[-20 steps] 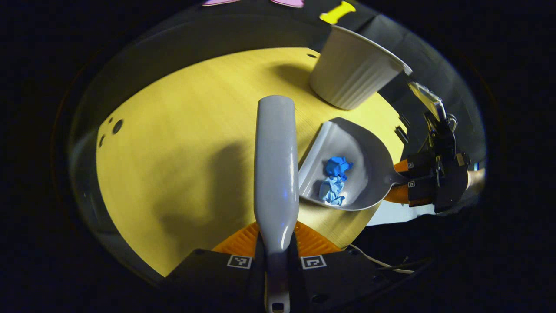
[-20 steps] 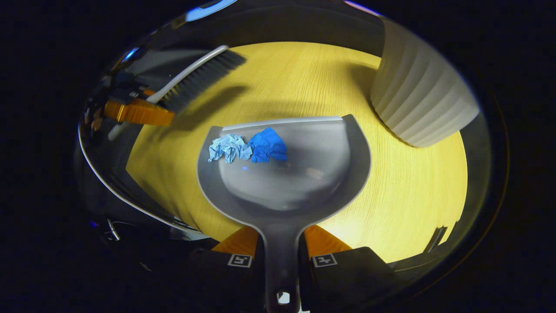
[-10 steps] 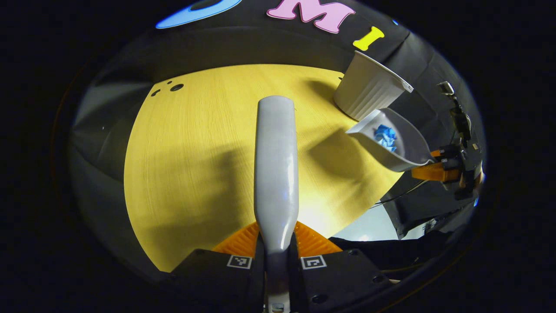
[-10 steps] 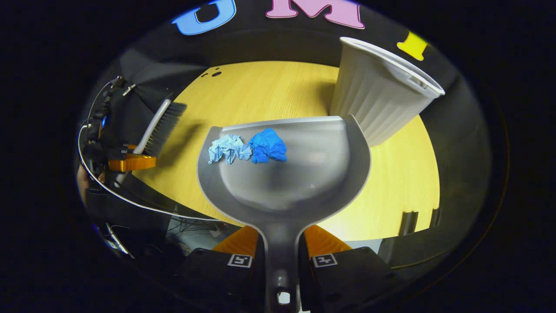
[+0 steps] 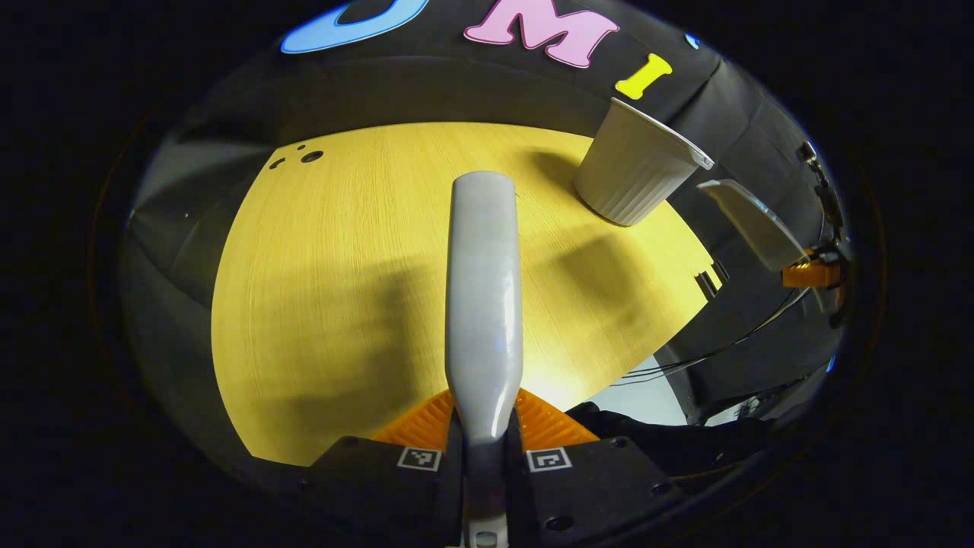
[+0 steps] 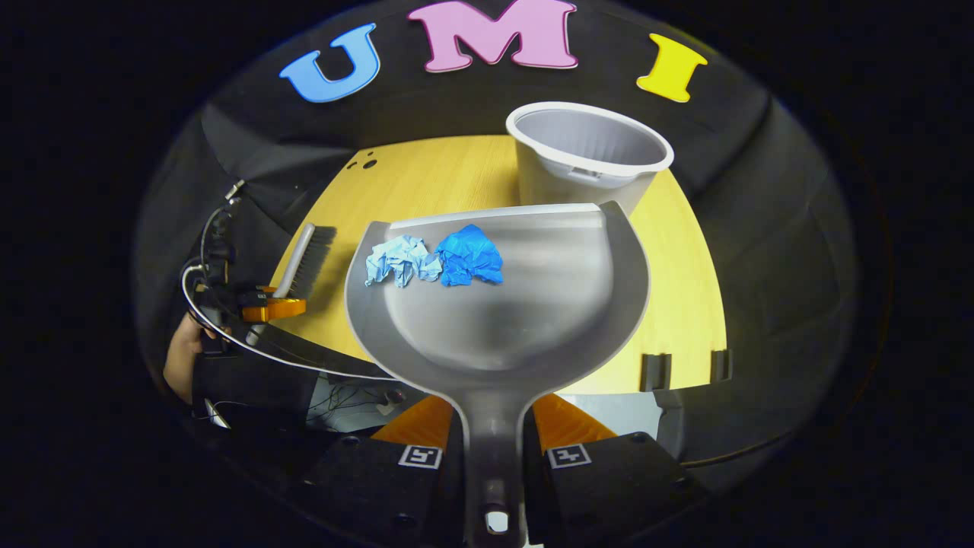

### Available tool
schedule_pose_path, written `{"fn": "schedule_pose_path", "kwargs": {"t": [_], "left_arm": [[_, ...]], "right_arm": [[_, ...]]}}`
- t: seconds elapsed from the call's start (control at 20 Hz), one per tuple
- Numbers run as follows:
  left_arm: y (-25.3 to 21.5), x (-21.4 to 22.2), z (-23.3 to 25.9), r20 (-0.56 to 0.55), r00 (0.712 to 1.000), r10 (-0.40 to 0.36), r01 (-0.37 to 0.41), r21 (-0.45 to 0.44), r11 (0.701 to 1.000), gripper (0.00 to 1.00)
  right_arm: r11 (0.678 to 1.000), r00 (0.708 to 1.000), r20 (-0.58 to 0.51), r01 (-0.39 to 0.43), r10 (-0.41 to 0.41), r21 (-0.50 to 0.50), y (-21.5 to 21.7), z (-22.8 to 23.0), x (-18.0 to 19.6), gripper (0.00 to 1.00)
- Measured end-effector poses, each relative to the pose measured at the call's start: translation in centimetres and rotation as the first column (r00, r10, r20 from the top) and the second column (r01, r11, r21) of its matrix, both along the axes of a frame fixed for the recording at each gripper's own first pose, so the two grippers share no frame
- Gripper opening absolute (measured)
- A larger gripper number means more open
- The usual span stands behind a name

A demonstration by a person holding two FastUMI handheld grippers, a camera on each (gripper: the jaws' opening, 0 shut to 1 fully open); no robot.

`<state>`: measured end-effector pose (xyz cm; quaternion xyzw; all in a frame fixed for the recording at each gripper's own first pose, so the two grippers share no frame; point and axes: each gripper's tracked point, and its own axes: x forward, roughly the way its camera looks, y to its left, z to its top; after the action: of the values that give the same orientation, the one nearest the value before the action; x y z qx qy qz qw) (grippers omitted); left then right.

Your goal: Pick up the small broom and dustpan from the desktop, sweep the trash into the dustpan with the broom, and then empty the trash into the garbage bin.

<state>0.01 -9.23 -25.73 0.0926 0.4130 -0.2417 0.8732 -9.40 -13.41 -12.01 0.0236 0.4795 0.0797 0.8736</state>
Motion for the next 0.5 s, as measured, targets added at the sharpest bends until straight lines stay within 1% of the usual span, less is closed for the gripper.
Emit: {"fn": "schedule_pose_path", "kwargs": {"t": [0.15, 0.3, 0.4, 0.5], "left_arm": [[-0.8, -0.9, 0.6, -0.007, 0.998, 0.068, -0.068, -0.042, 0.997, 0.27], [-1.5, -1.7, 1.0, -0.005, 0.987, 0.158, -0.158, -0.064, 0.985, 0.26], [-2.7, -2.3, 1.0, -0.017, 0.974, 0.226, -0.226, -0.112, 0.968, 0.27], [-4.5, -3.1, 1.1, -0.052, 0.959, 0.279, -0.284, -0.174, 0.943, 0.27]], "right_arm": [[0.997, 0.998, 0.023, -0.063, 0.064, -0.038, -3.6, 3.1, 0.8, 0.35], [0.989, 0.99, 0.066, -0.117, 0.123, -0.086, -7.4, 6.0, 3.5, 0.35], [0.982, 0.981, 0.096, -0.157, 0.168, -0.109, -9.9, 7.9, 6.4, 0.35], [0.966, 0.97, 0.101, -0.201, 0.219, -0.162, -12.9, 8.5, 9.4, 0.35]]}}
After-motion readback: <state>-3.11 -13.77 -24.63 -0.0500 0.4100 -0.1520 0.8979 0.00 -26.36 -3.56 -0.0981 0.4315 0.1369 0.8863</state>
